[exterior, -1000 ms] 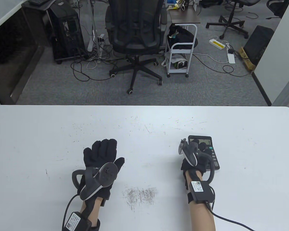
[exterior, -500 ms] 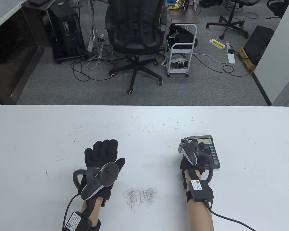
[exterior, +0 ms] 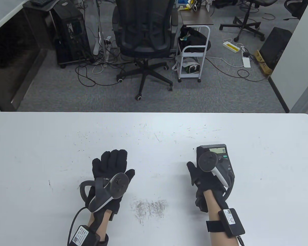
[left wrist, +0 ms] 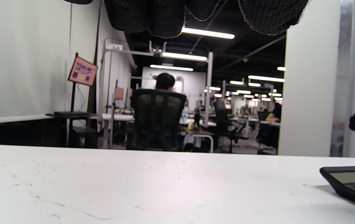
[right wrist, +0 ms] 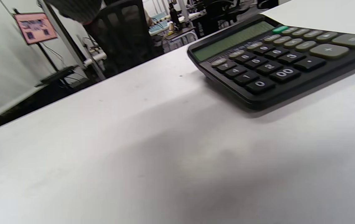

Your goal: Fit batteries into calculator, then fit battery cover

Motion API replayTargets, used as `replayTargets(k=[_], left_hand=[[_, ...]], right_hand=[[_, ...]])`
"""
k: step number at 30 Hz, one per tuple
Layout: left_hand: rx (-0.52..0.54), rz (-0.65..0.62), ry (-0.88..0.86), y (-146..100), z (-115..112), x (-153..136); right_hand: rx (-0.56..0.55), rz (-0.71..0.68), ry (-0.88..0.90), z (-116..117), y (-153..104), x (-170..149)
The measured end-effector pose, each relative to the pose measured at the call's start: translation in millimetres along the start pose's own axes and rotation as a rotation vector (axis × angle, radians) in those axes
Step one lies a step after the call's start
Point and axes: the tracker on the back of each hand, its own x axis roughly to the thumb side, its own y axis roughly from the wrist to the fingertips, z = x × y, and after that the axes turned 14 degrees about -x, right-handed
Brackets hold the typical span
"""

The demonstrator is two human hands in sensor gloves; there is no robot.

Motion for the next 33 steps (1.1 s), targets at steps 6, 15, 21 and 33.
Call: replayTargets(k=[6, 15, 21, 33], left_hand=[[-0.010, 0.005, -0.016, 1.2, -1.6, -2.5], [-0.059, 0.018, -0.010, 8.1, -11.0, -5.1], [-0.082, 0.018, 0.002, 11.6, -16.4, -3.6], [-0.087, 0.021, 0.008, 12.4, -17.9, -3.4]], right_hand=[[-0.036, -0.137, 0.072, -15.1, -29.7, 13.1], [-0.069, -0.240, -0.027, -28.7, -48.7, 25.7], [-0.075, -0.264, -0.050, -33.9, -52.9, 27.5], [-0.088, -0.268, -0.034, -38.9, -56.4, 28.5]])
